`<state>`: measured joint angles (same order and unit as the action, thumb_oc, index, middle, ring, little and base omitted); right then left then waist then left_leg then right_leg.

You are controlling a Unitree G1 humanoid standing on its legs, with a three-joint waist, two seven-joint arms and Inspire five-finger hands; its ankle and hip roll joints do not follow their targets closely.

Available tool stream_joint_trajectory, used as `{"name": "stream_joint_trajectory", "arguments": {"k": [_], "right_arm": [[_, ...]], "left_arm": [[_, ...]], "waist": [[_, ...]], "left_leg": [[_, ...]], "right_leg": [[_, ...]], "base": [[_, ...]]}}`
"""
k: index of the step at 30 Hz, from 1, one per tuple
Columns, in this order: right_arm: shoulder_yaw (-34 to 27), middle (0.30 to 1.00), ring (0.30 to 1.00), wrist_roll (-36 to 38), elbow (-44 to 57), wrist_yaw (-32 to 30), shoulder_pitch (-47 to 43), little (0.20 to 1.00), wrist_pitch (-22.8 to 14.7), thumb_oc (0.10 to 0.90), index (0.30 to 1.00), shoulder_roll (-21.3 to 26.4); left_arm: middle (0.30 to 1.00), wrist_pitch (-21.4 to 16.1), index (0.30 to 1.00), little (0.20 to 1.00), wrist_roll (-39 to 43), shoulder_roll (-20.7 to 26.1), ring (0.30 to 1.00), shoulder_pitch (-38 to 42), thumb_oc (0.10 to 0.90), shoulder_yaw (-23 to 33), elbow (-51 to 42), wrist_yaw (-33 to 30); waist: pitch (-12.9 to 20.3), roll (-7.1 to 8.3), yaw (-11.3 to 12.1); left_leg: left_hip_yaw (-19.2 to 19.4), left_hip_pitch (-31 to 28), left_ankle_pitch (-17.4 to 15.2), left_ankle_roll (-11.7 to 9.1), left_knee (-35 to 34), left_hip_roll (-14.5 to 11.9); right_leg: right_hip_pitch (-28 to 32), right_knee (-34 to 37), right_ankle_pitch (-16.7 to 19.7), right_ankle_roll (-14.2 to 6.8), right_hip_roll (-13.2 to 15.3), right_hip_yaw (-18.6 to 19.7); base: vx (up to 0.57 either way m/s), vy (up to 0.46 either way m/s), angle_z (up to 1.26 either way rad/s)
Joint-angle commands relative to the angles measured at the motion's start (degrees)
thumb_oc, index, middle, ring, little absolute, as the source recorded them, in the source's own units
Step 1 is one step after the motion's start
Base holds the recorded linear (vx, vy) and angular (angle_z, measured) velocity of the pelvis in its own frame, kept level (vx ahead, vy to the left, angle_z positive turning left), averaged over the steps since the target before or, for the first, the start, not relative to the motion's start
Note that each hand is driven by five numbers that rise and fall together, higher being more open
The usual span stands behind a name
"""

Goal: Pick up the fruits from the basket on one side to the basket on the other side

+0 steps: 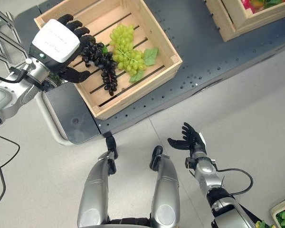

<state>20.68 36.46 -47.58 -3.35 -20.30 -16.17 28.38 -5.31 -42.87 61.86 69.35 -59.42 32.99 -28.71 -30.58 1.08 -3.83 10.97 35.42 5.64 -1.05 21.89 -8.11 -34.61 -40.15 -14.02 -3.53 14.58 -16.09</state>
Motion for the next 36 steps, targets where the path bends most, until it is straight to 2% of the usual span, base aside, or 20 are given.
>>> {"name": "stream_joint_trajectory", "arguments": {"k": [1, 7, 11, 14, 16, 20, 22, 23, 26, 28, 32, 33, 35, 36], "right_arm": [[-3.0, 0.900, 0.900, 1.6, 1.3, 1.5, -0.4, 0.900, -3.7, 0.800, 0.900, 3.3], [-3.4, 0.900, 0.900, 2.3, 0.9, 0.9, -0.9, 0.900, -3.2, 0.800, 0.900, 2.8], [-3.0, 0.900, 0.900, 2.6, 1.4, 0.4, -1.6, 0.900, -2.7, 0.800, 0.900, 2.5], [-2.5, 0.900, 0.900, 2.6, 1.9, 0.0, -2.6, 0.900, -2.4, 0.800, 0.900, 2.4], [-2.0, 0.900, 0.900, 2.3, 2.2, -0.7, -3.6, 0.900, -1.9, 0.800, 0.900, 2.3], [-1.6, 0.900, 0.900, 2.7, 2.0, -1.2, -4.8, 0.900, -1.9, 0.800, 0.900, 2.2], [-1.5, 0.900, 0.900, 2.8, 1.9, -1.3, -5.1, 0.900, -2.1, 0.800, 0.900, 2.1], [-1.4, 0.900, 0.900, 2.8, 1.9, -1.4, -5.3, 0.900, -2.3, 0.800, 0.900, 1.9], [-1.5, 0.900, 0.900, 3.0, 2.1, -1.5, -5.4, 0.900, -2.7, 0.800, 0.900, 1.7], [-1.6, 0.900, 0.900, 3.0, 2.6, -2.0, -5.5, 0.900, -2.7, 0.800, 0.900, 1.5], [-1.7, 0.900, 0.900, 3.6, 2.6, -2.4, -6.4, 0.900, -2.9, 0.800, 0.900, 1.6], [-1.7, 0.900, 0.900, 3.7, 3.1, -2.6, -6.3, 0.900, -2.7, 0.800, 0.900, 1.9], [-1.8, 0.900, 0.900, 4.2, 3.0, -2.6, -7.0, 0.900, -2.8, 0.800, 0.900, 2.0], [-1.9, 0.900, 0.900, 4.7, 3.2, -2.6, -7.0, 0.900, -2.9, 0.800, 0.900, 2.2]], "left_arm": [[0.900, 1.3, 0.900, 0.900, -2.3, 3.5, 0.900, 11.8, 0.800, 2.8, 0.1, -0.5], [0.900, 0.3, 0.900, 0.900, -4.6, 1.5, 0.900, 12.7, 0.800, 0.7, 3.0, 0.5], [0.900, -2.8, 0.900, 0.900, -9.4, -0.7, 0.900, 13.2, 0.800, 0.1, 6.3, -2.7], [0.900, -5.2, 0.900, 0.900, -14.3, -2.1, 0.900, 14.5, 0.800, -2.2, 7.9, -1.6], [0.900, -5.1, 0.900, 0.900, -16.4, -2.7, 0.900, 15.1, 0.800, -3.4, 8.2, -0.3], [0.900, -3.2, 0.900, 0.900, -17.7, -4.3, 0.900, 16.0, 0.800, -4.7, 9.1, -1.5], [0.900, -3.6, 0.900, 0.900, -18.6, -4.7, 0.900, 16.6, 0.800, -5.0, 9.4, -2.7], [0.900, -4.6, 0.900, 0.900, -19.7, -5.3, 0.900, 17.0, 0.800, -5.0, 10.2, -4.9], [0.900, -7.4, 0.900, 0.900, -21.1, -6.0, 0.900, 18.2, 0.800, -5.3, 10.3, -6.5], [0.900, -9.3, 0.900, 0.900, -21.5, -6.4, 0.900, 18.7, 0.800, -5.6, 10.4, -3.9], [0.900, -8.4, 0.900, 0.900, -19.3, -7.1, 0.900, 18.9, 0.800, -6.7, 10.6, 2.2], [0.900, -7.8, 0.900, 0.900, -18.3, -7.3, 0.900, 18.8, 0.800, -7.0, 10.5, 5.6], [0.900, -6.3, 0.900, 0.900, -17.8, -7.6, 0.900, 18.9, 0.800, -7.6, 10.9, 8.5], [0.900, -4.5, 0.900, 0.900, -16.5, -7.7, 0.900, 18.9, 0.800, -7.9, 11.0, 11.3]], "waist": [[0.8, -0.09, 0.0], [0.8, 0.49, -0.4], [0.8, 1.10, -0.9], [0.8, 1.30, -1.3], [0.8, 1.28, -1.5], [0.8, 1.37, -1.8], [0.8, 1.49, -1.9], [0.8, 1.63, -1.9], [0.8, 1.90, -1.9], [0.8, 1.94, -1.9], [0.8, 1.79, -2.1], [0.8, 1.71, -2.1], [0.8, 1.61, -2.2], [0.8, 1.65, -2.2]], "left_leg": [[3.4, -3.2, -14.1, 0.5, 6.4, 0.2], [3.6, -1.4, -14.1, 0.9, 6.0, 0.4], [3.6, 0.1, -13.9, 1.2, 5.7, 0.4], [3.5, 1.9, -13.5, 1.2, 5.3, 0.5], [3.5, 2.6, -13.3, 1.3, 5.0, 0.6], [3.6, 4.4, -13.2, 1.5, 5.2, 0.6], [3.5, 5.0, -13.2, 1.5, 5.3, 0.6], [3.4, 5.7, -13.2, 1.6, 5.4, 0.7], [3.2, 6.7, -13.0, 1.6, 5.3, 0.8], [3.2, 7.0, -12.9, 1.6, 5.2, 0.9], [3.2, 7.9, -12.8, 1.8, 5.0, 1.3], [3.3, 8.0, -12.8, 1.8, 4.8, 1.4], [3.2, 9.0, -12.6, 1.8, 4.8, 1.5], [3.2, 9.3, -12.5, 1.8, 4.7, 1.6]], "right_leg": [[-0.1, 3.2, 2.3, 0.9, -2.7, 2.2], [-2.4, 3.4, 3.4, 0.2, -2.8, 2.6], [-4.1, 4.2, 4.5, -0.1, -3.2, 3.0], [-5.7, 5.0, 5.4, -0.2, -3.5, 3.1], [-6.6, 5.3, 5.7, -0.3, -3.7, 3.2], [-8.5, 5.0, 6.1, -0.3, -3.8, 3.5], [-9.0, 5.2, 6.3, -0.3, -3.9, 3.4], [-9.5, 5.3, 6.4, -0.3, -3.9, 3.4], [-10.2, 5.9, 7.0, -0.4, -4.0, 3.1], [-10.6, 6.1, 7.3, -0.5, -4.0, 3.0], [-11.6, 6.4, 7.7, -0.7, -4.2, 3.1], [-11.6, 6.7, 7.7, -0.8, -4.2, 3.1], [-12.5, 6.9, 8.1, -0.9, -4.2, 3.2], [-12.8, 7.1, 8.2, -0.9, -4.2, 3.2]], "base": [[0.00, 0.048, 0.04], [0.03, 0.042, -0.01], [0.02, 0.032, -0.05], [-0.01, 0.039, -0.01], [-0.01, 0.041, -0.04], [0.00, 0.016, -0.02], [0.00, 0.000, 0.00], [0.00, 0.000, 0.00], [0.00, 0.000, 0.00], [0.00, 0.000, 0.00], [0.00, 0.016, -0.02], [0.00, 0.000, 0.00], [0.00, 0.000, 0.00], [0.00, 0.000, 0.00]]}}
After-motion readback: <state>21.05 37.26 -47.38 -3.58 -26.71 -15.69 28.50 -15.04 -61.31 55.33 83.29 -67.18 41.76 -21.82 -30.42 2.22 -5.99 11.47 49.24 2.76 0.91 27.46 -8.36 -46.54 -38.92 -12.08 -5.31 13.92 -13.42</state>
